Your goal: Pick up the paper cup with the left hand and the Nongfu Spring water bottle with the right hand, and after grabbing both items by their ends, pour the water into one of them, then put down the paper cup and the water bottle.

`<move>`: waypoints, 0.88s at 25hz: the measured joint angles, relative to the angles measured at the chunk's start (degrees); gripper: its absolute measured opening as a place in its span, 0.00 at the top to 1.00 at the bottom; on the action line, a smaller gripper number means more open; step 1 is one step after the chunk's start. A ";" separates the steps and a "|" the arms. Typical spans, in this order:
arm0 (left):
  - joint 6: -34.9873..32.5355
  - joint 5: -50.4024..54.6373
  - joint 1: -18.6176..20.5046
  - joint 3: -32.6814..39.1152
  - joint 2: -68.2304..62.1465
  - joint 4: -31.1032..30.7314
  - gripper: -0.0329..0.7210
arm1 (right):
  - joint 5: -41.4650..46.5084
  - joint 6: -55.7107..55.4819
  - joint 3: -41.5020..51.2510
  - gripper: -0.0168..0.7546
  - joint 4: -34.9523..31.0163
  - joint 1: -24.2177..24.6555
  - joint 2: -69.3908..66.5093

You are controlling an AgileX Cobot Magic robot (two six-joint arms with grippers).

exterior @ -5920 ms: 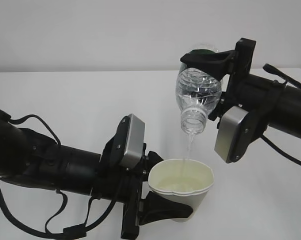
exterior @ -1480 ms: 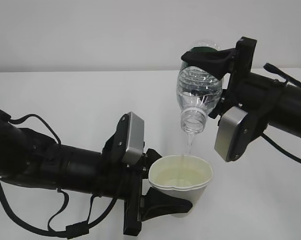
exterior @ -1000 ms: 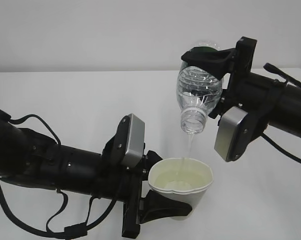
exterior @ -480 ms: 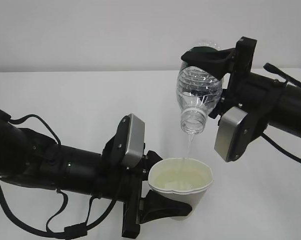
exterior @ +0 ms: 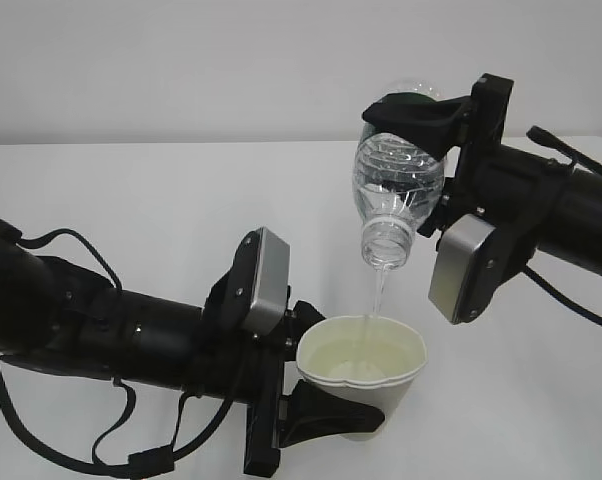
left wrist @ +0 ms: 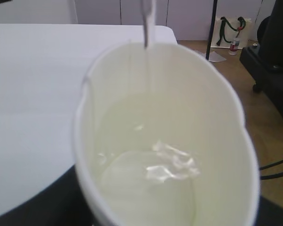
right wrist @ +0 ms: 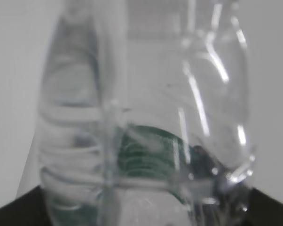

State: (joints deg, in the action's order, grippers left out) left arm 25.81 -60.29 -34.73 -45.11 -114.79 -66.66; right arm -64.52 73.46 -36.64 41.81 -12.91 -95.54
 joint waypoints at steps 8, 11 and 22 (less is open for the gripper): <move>0.00 -0.03 0.00 0.00 0.00 0.00 0.40 | 0.00 0.00 0.00 0.38 0.00 0.00 0.00; 0.00 -0.05 0.00 0.00 0.00 -0.03 0.40 | 0.00 0.00 0.00 0.38 0.00 0.00 0.00; 0.00 -0.05 0.00 0.00 0.00 -0.03 0.40 | 0.00 0.00 0.00 0.38 0.00 0.00 0.00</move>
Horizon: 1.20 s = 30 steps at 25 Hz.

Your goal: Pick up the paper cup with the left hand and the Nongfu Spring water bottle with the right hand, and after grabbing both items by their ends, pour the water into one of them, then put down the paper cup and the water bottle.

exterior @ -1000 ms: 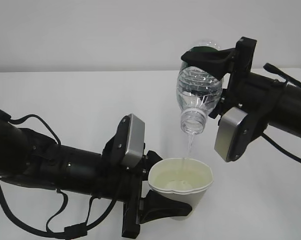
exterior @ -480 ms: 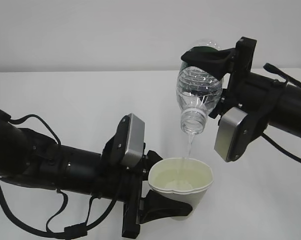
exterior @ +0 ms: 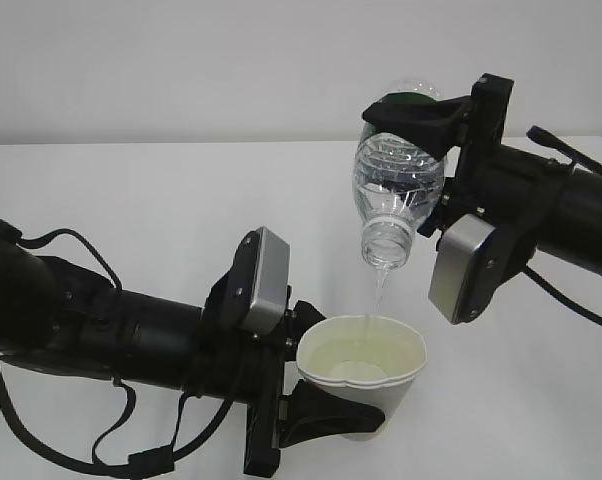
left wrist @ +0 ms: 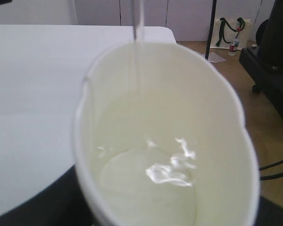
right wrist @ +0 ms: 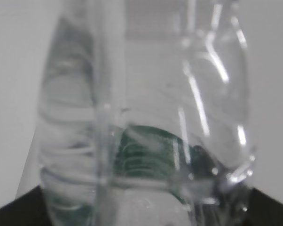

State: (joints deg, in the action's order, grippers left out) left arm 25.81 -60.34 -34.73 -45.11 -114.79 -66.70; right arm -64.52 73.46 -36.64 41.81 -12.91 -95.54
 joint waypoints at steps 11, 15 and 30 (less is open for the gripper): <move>0.00 0.00 0.00 0.00 0.00 -0.10 0.40 | 0.00 -2.52 0.00 0.38 0.00 0.00 0.00; 0.00 0.00 0.00 0.00 0.00 -0.12 0.40 | 0.00 -5.00 0.00 0.38 0.00 0.00 0.00; 0.00 0.00 0.00 0.00 0.00 -0.12 0.40 | 0.00 -19.20 0.00 0.38 0.00 0.00 0.00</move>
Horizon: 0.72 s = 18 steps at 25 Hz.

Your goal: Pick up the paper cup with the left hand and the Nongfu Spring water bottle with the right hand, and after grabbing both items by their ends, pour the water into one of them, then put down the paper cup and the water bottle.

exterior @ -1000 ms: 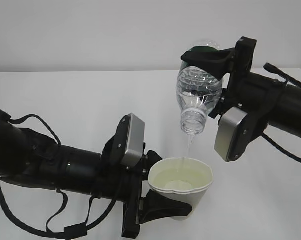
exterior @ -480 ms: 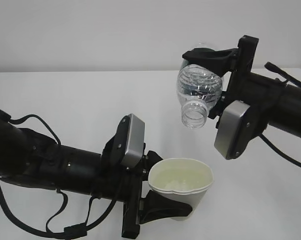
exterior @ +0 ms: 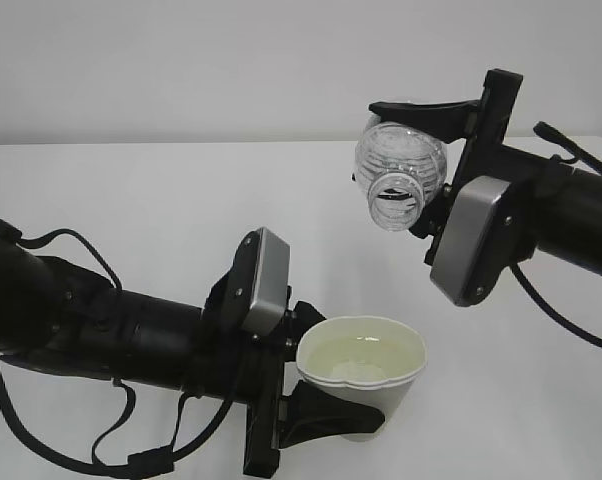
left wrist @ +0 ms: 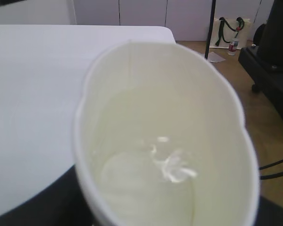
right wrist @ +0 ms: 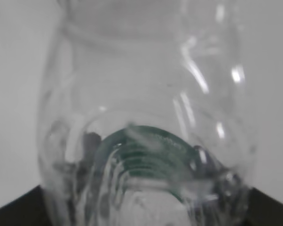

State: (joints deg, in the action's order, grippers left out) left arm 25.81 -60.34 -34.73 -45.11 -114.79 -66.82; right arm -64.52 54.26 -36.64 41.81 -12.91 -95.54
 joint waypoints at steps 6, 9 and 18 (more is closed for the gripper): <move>0.00 0.00 0.00 0.00 0.00 0.00 0.40 | 0.00 -6.43 0.00 0.38 0.00 0.00 0.00; 0.00 0.00 0.00 0.00 0.00 0.00 0.40 | 0.00 -9.48 0.00 0.38 0.00 0.00 0.00; 0.00 -0.09 0.00 0.00 0.00 0.00 0.40 | 0.00 -19.20 0.00 0.38 -0.98 0.00 0.00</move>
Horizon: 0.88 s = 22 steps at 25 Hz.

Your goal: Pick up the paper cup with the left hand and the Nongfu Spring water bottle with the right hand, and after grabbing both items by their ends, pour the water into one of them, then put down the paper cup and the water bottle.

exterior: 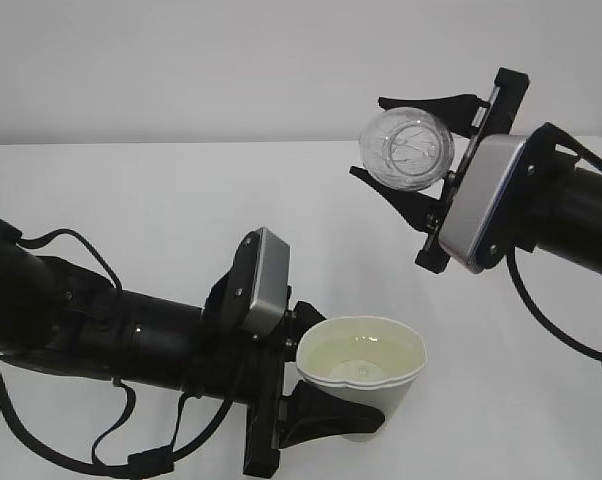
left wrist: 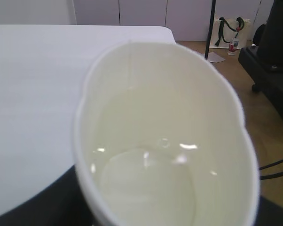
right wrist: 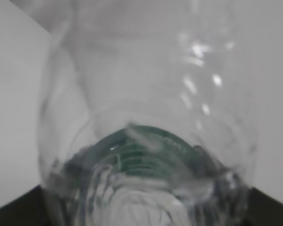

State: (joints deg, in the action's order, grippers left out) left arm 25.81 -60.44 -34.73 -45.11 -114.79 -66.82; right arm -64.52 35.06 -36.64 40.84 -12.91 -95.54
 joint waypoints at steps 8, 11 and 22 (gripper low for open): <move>0.00 0.00 0.00 0.00 0.00 -0.09 0.40 | 0.00 -8.33 0.00 0.38 -0.99 0.00 0.00; 0.00 0.00 0.00 0.00 0.00 -0.09 0.40 | 0.00 -12.39 0.00 0.38 -1.57 0.00 0.00; 0.00 0.00 0.00 0.00 0.00 -0.09 0.40 | 0.88 -21.92 0.00 0.38 -1.67 0.00 0.00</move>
State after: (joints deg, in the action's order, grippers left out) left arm 25.81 -60.44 -34.73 -45.11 -114.79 -66.92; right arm -63.64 13.13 -36.64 39.17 -12.91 -95.54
